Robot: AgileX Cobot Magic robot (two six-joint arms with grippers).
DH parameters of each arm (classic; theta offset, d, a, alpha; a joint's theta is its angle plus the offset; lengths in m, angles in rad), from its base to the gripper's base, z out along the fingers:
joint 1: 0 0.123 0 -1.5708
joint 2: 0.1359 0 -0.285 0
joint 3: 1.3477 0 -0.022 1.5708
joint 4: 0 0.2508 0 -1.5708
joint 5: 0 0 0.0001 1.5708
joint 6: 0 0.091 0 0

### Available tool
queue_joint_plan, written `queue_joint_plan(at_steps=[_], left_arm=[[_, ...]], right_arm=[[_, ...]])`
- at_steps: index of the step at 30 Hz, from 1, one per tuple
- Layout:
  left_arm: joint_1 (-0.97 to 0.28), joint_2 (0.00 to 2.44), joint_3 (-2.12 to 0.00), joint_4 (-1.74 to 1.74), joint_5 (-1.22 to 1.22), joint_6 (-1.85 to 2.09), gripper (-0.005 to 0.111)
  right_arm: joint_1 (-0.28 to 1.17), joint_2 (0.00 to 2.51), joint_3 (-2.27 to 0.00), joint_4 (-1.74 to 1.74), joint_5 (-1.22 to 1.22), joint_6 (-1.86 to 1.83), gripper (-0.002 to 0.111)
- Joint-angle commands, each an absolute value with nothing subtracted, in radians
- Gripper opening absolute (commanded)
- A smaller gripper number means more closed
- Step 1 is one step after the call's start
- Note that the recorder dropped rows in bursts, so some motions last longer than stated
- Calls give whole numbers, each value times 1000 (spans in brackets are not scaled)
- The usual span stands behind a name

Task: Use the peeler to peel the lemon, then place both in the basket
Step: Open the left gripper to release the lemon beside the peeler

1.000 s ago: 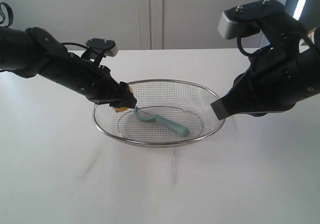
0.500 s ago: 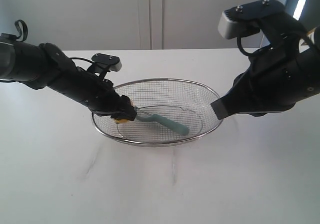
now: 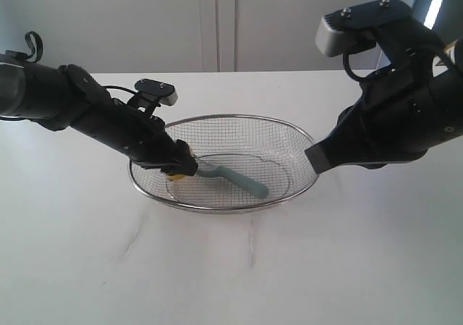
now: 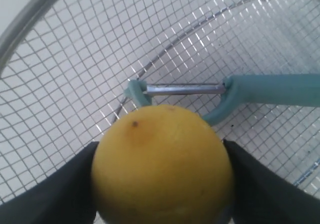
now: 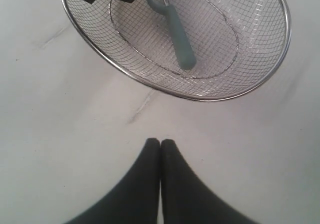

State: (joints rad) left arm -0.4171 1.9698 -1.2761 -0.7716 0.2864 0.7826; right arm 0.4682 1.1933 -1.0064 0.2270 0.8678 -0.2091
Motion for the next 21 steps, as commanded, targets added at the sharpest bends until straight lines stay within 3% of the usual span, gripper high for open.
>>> queue_joint_plan(at_steps=[1,9,15,21], left_arm=[[-422,1929,-1281,-811,302,782,68],[-422,1884,-1281,-813,331,782,69],[-422,1882,-1281,-813,341,782,85],[-422,1866,-1281,-813,339,782,84]], right_arm=[[469,1187,-1003,222,865,-209,0],[469,1187,-1003,222,865,-209,0],[469,1187,-1003,222,865,-209,0],[469,1187,-1003,222,865,-209,0]])
